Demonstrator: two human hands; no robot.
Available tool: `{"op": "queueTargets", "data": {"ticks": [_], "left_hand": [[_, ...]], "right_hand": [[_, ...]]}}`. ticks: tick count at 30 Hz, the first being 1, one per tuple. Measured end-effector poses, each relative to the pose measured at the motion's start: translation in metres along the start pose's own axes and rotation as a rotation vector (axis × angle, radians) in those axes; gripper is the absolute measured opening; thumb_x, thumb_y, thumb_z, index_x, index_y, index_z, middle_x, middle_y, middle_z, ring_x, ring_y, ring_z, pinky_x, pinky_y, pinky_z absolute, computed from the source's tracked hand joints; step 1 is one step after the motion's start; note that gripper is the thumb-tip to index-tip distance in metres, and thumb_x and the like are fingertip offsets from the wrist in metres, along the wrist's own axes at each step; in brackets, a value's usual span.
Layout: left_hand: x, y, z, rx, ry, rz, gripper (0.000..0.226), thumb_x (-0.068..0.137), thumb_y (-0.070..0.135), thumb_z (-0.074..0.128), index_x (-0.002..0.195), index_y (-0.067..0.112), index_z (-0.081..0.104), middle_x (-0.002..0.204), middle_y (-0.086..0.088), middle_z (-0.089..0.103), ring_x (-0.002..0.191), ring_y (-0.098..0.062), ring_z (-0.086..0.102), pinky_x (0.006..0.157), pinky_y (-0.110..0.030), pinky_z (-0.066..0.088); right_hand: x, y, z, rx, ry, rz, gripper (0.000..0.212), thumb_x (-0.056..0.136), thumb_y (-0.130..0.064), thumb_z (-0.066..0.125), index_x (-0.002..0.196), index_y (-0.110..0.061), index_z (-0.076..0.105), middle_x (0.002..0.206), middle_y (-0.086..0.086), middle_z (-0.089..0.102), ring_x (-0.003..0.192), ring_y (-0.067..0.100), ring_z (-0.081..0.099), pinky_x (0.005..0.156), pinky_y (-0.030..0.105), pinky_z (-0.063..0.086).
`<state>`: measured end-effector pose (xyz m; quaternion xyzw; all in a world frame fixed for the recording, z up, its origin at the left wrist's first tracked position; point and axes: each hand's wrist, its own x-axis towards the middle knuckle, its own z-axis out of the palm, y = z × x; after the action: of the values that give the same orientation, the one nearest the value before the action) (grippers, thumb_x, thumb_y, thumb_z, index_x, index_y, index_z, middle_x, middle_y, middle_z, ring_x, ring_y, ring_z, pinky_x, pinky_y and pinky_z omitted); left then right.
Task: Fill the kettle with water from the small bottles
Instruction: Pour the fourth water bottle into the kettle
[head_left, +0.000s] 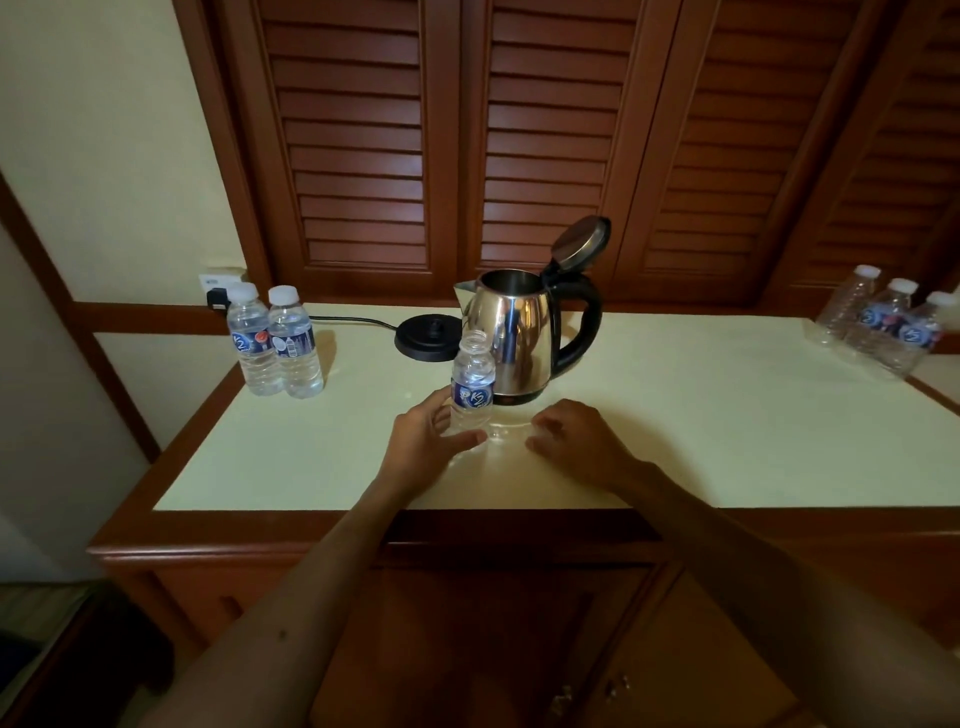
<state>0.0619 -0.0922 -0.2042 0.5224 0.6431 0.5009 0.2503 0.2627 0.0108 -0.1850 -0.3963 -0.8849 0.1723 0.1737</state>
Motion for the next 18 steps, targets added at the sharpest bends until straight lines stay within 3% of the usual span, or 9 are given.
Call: {"op": "queueTargets", "data": {"ticks": [4,6,10,18], "left_hand": [[0.001,0.000,0.000,0.025,0.009,-0.026,0.074,0.076,0.024,0.085,0.142,0.025,0.051,0.133,-0.001,0.064,0.123,-0.017,0.060,0.106,-0.035,0.047],[0.001,0.002,0.000,0.024,0.013,-0.029,0.073,0.076,0.023,0.085,0.141,0.022,0.051,0.134,-0.001,0.064,0.123,-0.017,0.060,0.106,-0.033,0.047],[-0.001,0.004,-0.001,0.061,0.044,-0.051,0.068,0.076,0.022,0.085,0.134,0.019,0.049,0.133,-0.002,0.064,0.115,-0.011,0.062,0.091,-0.017,0.045],[-0.002,0.002,0.000,0.005,0.066,-0.074,0.067,0.072,0.023,0.088,0.127,0.023,0.050,0.126,-0.002,0.069,0.111,-0.015,0.067,0.101,-0.037,0.052]], "right_hand": [[-0.002,0.019,0.000,0.038,0.029,0.027,0.042,0.090,-0.042,0.060,0.125,-0.019,0.059,0.123,-0.002,0.057,0.106,0.010,0.050,0.089,0.024,0.034],[-0.006,0.037,-0.006,-0.013,0.090,0.043,0.046,0.094,-0.045,0.054,0.133,-0.021,0.054,0.133,-0.002,0.053,0.120,0.014,0.048,0.097,0.023,0.030],[-0.017,0.072,-0.014,-0.113,0.043,0.098,0.052,0.097,-0.046,0.047,0.142,-0.020,0.047,0.149,0.002,0.044,0.138,0.019,0.037,0.114,0.034,0.025],[-0.016,0.080,-0.008,-0.166,-0.019,0.086,0.049,0.099,-0.045,0.042,0.145,-0.026,0.043,0.156,0.000,0.032,0.145,0.021,0.025,0.118,0.040,0.021]]}}
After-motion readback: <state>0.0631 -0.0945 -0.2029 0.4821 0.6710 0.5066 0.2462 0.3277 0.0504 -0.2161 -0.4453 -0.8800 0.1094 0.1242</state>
